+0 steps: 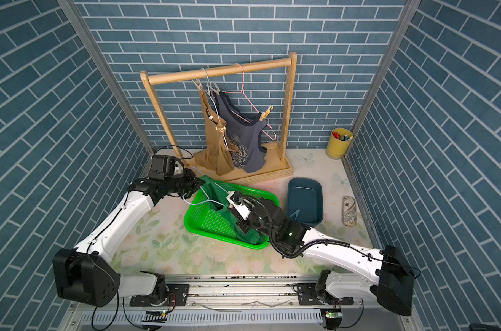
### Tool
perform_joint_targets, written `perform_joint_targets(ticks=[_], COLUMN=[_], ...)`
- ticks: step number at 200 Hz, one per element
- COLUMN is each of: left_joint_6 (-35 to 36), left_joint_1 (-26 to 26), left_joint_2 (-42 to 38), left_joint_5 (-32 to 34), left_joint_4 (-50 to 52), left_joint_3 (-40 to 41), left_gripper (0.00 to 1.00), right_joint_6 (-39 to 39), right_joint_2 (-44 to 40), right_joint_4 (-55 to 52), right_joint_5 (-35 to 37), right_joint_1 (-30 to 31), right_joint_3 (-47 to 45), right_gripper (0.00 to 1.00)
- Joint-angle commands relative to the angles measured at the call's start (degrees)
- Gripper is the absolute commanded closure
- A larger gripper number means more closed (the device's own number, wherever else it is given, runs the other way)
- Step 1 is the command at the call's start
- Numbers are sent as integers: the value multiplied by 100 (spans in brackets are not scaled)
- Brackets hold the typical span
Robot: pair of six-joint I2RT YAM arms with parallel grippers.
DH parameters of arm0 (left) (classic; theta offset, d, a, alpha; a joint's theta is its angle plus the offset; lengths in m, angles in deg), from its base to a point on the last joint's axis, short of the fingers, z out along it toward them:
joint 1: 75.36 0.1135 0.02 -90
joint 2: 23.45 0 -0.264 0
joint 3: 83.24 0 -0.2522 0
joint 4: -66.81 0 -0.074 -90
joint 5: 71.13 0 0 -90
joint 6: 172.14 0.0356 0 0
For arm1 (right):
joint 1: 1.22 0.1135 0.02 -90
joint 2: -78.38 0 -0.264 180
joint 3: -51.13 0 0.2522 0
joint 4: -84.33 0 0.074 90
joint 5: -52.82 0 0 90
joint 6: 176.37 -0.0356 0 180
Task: Remove the clothespins securing tank tops to the hanger
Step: Remove the clothespin from the hanger.
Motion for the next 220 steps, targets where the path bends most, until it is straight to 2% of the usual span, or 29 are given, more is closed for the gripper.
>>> perform_joint_targets(ticks=[1,25,79,122,143,177,220], left_joint_6=[244,131,89,58,97,234,140], left_joint_1=[162,162,167,171,175,189,193], left_joint_2=[-32,-21,-56,-77,-77,-106,-180], left_joint_5=[618,471,453,232,144,-10,-101], left_joint_4=[-102,-249,-257,-362,-229,-36,-71], left_joint_3=[70,176,165,137,51,-92,-65], left_gripper=[100,100,100,100,100,100,100], right_joint_6=[-452,-625,-697,-825,-796,-1146,-1439], right_joint_2=[67,325,308,181,-27,-318,64], right_joint_4=[361,838,1078,1202,711,686,961], right_joint_5=[-99,-151,-197,-158,-438,-1190,-1564], right_joint_1=[-56,-52,-54,-59,-205,-553,-662], right_joint_3=[-19,-149,-193,-462,-407,-580,-545], right_gripper=[75,59,54,33,25,22,21])
